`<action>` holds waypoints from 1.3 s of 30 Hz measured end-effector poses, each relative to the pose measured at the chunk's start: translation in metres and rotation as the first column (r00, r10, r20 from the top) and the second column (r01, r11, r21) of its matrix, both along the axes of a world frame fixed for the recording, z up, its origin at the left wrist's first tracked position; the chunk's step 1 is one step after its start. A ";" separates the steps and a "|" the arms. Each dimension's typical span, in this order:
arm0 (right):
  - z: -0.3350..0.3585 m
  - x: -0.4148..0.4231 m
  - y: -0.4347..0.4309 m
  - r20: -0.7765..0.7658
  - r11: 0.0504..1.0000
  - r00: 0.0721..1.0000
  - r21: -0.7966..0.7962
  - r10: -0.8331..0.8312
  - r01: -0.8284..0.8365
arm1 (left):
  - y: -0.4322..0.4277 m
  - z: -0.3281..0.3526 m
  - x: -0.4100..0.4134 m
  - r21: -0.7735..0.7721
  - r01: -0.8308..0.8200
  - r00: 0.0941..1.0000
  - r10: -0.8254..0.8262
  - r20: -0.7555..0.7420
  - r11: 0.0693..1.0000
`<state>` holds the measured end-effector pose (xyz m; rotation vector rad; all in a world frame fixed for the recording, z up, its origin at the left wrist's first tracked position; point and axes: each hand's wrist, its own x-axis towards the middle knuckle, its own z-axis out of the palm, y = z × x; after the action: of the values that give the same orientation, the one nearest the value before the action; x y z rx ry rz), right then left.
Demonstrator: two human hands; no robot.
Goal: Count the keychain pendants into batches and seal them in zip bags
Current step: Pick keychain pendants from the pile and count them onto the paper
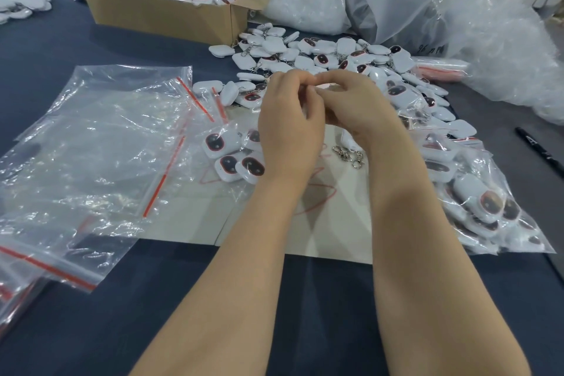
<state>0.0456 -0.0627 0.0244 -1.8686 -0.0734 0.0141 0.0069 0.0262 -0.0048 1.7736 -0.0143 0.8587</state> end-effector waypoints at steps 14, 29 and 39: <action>-0.008 0.002 0.004 0.111 0.993 0.990 -0.064 -0.090 0.098 | -0.001 -0.003 0.000 0.044 -0.006 0.999 0.004 0.040 0.999; -0.052 0.024 -0.001 0.171 0.566 0.947 -0.767 -0.272 0.301 | -0.002 -0.008 0.004 0.045 0.011 0.999 -0.009 -0.033 0.999; -0.054 0.018 0.002 0.049 0.498 0.942 -0.839 -0.331 0.219 | -0.003 -0.009 0.004 0.012 0.030 0.999 -0.030 -0.039 0.999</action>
<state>0.0636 -0.0612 -0.0296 -2.8444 0.4020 -0.0778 0.0112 0.0237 -0.0137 1.7978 -0.0207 0.8037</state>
